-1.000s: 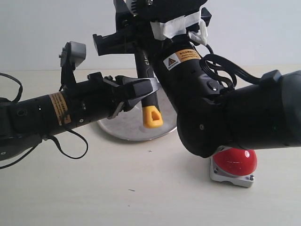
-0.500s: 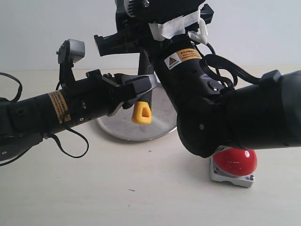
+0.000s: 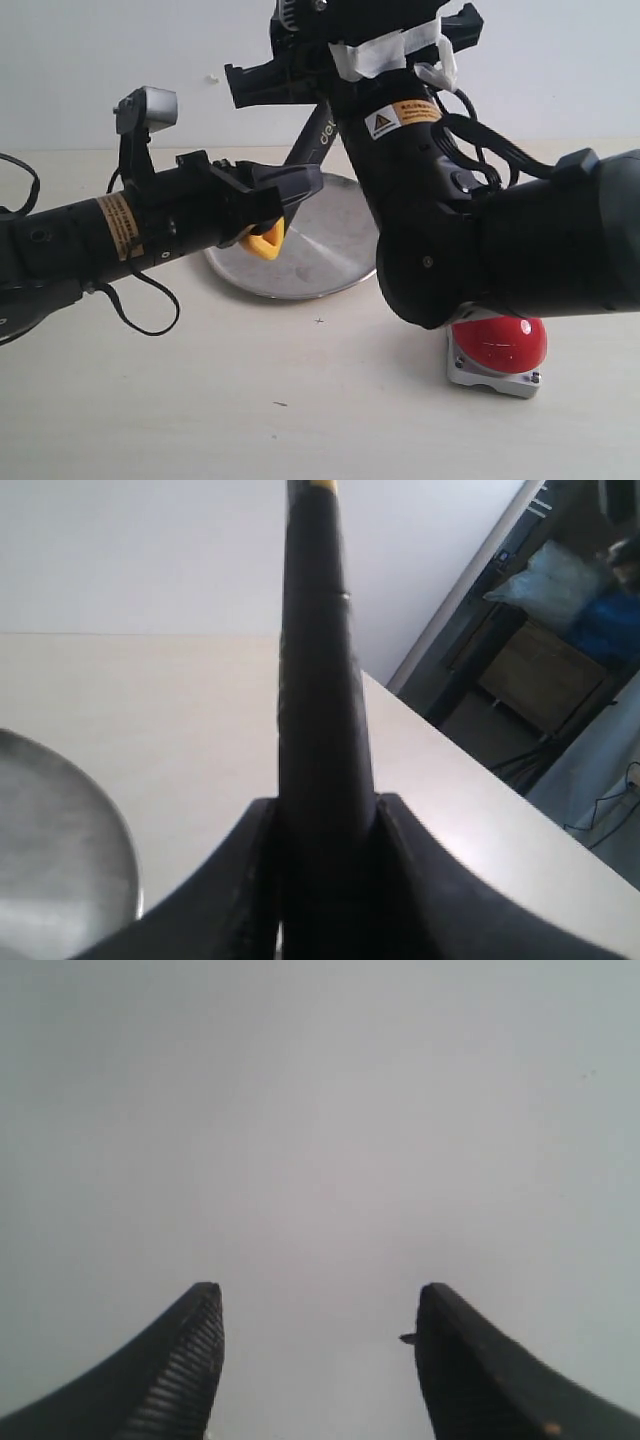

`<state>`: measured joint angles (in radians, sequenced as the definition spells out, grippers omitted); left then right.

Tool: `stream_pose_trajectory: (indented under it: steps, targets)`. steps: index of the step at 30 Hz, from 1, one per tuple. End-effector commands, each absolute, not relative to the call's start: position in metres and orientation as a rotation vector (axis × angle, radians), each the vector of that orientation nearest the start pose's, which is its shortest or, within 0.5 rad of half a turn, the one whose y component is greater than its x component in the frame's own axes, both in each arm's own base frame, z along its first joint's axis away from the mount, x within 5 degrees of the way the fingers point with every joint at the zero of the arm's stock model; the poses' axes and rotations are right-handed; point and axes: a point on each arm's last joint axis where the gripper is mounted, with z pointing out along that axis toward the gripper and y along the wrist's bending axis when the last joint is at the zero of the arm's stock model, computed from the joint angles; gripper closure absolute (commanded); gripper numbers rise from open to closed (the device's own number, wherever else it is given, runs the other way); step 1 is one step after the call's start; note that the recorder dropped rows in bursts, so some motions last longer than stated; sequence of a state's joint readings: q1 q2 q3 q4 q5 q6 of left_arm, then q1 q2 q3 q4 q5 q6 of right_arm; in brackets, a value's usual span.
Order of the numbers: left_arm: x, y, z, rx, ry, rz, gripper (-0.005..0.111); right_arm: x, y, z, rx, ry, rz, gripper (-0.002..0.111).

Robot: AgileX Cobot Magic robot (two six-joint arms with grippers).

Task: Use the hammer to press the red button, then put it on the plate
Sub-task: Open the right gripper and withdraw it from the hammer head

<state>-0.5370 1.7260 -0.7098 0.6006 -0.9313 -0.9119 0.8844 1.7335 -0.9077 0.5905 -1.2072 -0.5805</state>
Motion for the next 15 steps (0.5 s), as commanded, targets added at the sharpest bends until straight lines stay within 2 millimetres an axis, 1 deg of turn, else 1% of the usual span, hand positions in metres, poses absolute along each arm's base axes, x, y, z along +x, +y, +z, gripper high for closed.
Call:
stream_pose_trajectory:
  steps: [1,4,7,10,11,12,14,15]
  targets:
    - [0.270,-0.194,0.213,0.413,1.674,-1.163,0.107,0.261,0.239,0.285,-0.223,1.179,0.131,0.052]
    - [0.274,-0.187,0.208,0.447,1.719,-1.111,0.107,0.259,0.238,0.292,-0.222,1.161,0.134,0.052]
    - [0.276,-0.182,0.204,0.476,1.761,-1.063,0.107,0.257,0.233,0.299,-0.224,1.151,0.084,0.052]
    - [0.275,-0.179,0.205,0.524,1.776,-1.023,0.107,0.255,0.231,0.305,-0.289,1.193,0.046,0.056]
    - [0.275,-0.178,0.206,0.534,1.785,-1.000,0.107,0.254,0.232,0.306,-0.334,1.214,0.033,0.060]
    - [0.274,-0.177,0.207,0.548,1.792,-0.980,0.107,0.252,0.232,0.307,-0.396,1.244,0.019,0.067]
    - [0.272,-0.175,0.208,0.594,1.812,-0.934,0.107,0.247,0.234,0.309,-0.538,1.308,0.017,0.084]
    - [0.271,-0.175,0.208,0.618,1.826,-0.909,0.107,0.242,0.233,0.313,-0.593,1.336,0.032,0.095]
